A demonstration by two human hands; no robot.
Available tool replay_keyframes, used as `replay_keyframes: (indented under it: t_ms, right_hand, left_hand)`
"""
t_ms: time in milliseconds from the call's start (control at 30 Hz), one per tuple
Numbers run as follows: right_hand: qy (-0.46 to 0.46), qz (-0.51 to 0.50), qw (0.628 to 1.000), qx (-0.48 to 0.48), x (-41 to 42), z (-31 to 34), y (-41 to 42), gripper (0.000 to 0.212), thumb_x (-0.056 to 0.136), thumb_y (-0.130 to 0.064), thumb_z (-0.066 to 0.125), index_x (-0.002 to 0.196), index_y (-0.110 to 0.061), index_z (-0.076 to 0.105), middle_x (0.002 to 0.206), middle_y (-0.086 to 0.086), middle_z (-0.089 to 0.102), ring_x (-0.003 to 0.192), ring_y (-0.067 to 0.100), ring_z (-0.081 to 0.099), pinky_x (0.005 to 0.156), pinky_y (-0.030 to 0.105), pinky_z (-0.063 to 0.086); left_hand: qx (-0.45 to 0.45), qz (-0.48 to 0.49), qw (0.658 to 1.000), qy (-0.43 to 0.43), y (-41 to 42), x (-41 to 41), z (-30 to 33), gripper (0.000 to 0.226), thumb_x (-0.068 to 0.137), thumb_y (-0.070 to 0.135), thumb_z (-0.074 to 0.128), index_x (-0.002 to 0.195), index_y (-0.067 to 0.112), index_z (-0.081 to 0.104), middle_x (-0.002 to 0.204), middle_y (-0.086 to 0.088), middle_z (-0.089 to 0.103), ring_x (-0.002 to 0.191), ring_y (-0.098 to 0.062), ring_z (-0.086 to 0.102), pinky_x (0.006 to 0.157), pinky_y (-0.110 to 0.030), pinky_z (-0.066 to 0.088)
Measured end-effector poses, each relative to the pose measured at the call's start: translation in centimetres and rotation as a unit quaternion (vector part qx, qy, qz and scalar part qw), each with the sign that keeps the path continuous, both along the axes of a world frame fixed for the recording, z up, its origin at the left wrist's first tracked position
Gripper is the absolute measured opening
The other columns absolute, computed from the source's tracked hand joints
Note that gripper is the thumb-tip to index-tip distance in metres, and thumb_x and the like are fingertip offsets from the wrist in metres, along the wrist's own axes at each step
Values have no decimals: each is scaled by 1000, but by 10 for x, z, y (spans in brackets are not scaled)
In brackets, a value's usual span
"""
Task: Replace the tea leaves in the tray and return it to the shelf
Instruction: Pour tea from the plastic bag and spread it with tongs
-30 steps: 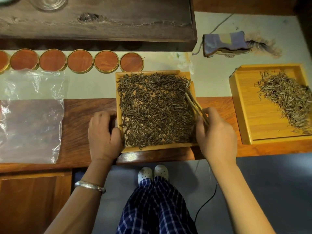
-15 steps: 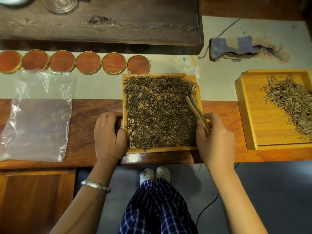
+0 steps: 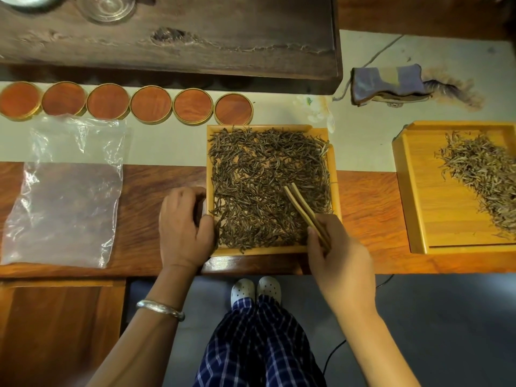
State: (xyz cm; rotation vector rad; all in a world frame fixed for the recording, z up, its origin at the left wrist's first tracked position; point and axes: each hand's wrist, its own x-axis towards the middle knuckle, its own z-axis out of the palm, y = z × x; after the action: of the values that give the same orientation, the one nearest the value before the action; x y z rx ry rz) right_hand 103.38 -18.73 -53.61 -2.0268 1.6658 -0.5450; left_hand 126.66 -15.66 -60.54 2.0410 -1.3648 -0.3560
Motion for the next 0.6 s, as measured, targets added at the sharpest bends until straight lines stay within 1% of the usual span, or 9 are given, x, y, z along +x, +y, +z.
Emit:
replay_keyframes:
  t_ms: [100,200,267,367,400,433,467,533,600]
  right_hand:
    - [-1,-2,1000,-16,-2,0,-1,13,89,-16,62,101,-15,60,65,-1,63,49,22,60,37,31,43]
    - [-16,24,1000,-4,0,0,1,14,89,-16,62,103,-15,60,67,0,64,51,22,60,37,36,47]
    - [-6,28,1000,-4,0,1,0,15,89,-16,63,103,-14,61,68,0,65,52,22,61,38,36,47]
    - [-3,2,1000,-19,-1,7,-10,17,87,-18,65,103,-15,61,62,-6,61,42,13,53,35,24,38]
    - [-14,-10,1000,-22,0,11,-16,15,87,-19,65,101,-15,60,61,-9,58,40,7,48,35,18,34]
    - [-27,-20,999,-29,1,16,-26,14,88,-21,64,99,-14,59,60,-12,54,38,7,47,35,11,30]
    - [-38,-27,998,-40,4,21,-39,12,89,-22,63,95,-13,57,59,-13,51,40,7,48,35,11,31]
    - [-58,-51,995,-68,13,29,-76,15,90,-26,61,91,-11,56,62,-13,50,41,6,44,41,13,32]
    - [-87,-88,989,-85,27,35,-123,19,88,-30,60,90,-11,58,70,-7,55,54,10,46,49,20,25]
  left_hand:
    - [2,-1,1000,1,0,0,-1,26,72,24,39,88,37,24,85,4,35,78,-13,29,67,-29,22]
    - [3,1,1000,2,0,0,-1,24,72,24,40,88,35,25,85,4,35,78,-13,30,68,-30,23]
    - [1,2,1000,4,1,0,-1,22,72,24,40,88,32,27,85,4,36,78,-14,30,68,-30,23]
    - [-1,2,1000,5,1,-1,1,18,72,23,40,86,28,30,84,3,37,76,-13,30,67,-29,22]
    - [1,4,1000,7,1,-1,2,17,72,23,40,86,28,31,85,4,37,76,-13,30,66,-28,22]
    - [3,5,1000,8,1,-1,2,17,72,24,41,86,28,31,85,4,37,76,-12,30,66,-28,21]
    - [6,6,1000,9,1,-1,2,17,72,24,41,86,28,32,85,4,37,76,-12,30,67,-28,22]
    - [12,7,1000,6,0,-1,2,18,72,25,42,86,29,32,85,5,37,77,-12,31,67,-30,25]
    - [13,8,1000,3,0,-1,2,18,73,26,43,88,30,34,87,6,37,78,-13,32,68,-31,27]
